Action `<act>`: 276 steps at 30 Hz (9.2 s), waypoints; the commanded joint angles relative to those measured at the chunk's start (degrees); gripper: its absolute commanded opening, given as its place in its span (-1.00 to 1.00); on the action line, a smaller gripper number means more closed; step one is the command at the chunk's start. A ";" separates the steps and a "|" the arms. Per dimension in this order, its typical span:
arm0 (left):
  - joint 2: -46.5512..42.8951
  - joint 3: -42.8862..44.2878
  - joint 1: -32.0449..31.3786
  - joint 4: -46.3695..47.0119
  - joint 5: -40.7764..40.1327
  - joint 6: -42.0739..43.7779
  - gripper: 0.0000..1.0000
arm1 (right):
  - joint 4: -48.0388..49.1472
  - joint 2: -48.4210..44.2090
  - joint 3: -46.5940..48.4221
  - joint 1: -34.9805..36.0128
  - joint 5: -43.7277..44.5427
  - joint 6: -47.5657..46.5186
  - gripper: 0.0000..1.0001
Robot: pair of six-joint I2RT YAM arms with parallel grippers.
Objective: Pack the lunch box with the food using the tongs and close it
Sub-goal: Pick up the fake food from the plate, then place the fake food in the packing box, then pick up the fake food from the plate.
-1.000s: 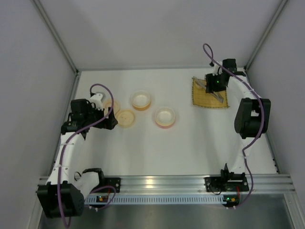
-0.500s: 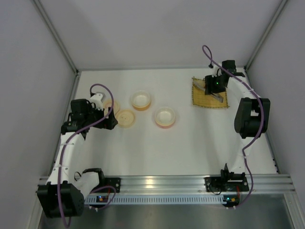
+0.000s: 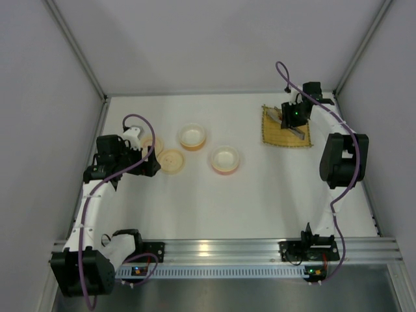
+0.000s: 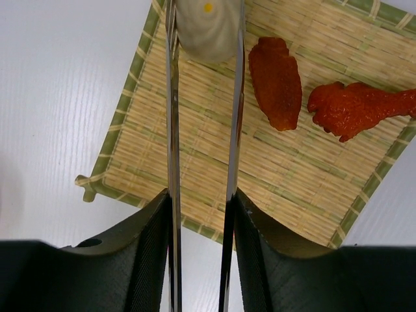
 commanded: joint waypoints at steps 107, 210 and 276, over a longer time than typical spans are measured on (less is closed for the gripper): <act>7.63 6.91 14.86 -3.99 19.61 0.75 0.97 | -3.71 -13.45 7.58 20.24 -5.38 7.09 0.07; 9.83 5.76 14.77 -2.59 17.68 2.33 0.97 | 7.45 -6.17 -6.67 3.70 24.77 42.68 0.00; 7.19 6.73 14.77 -4.43 17.76 2.42 0.97 | -11.98 -34.64 -12.47 8.51 -17.41 -3.63 -1.00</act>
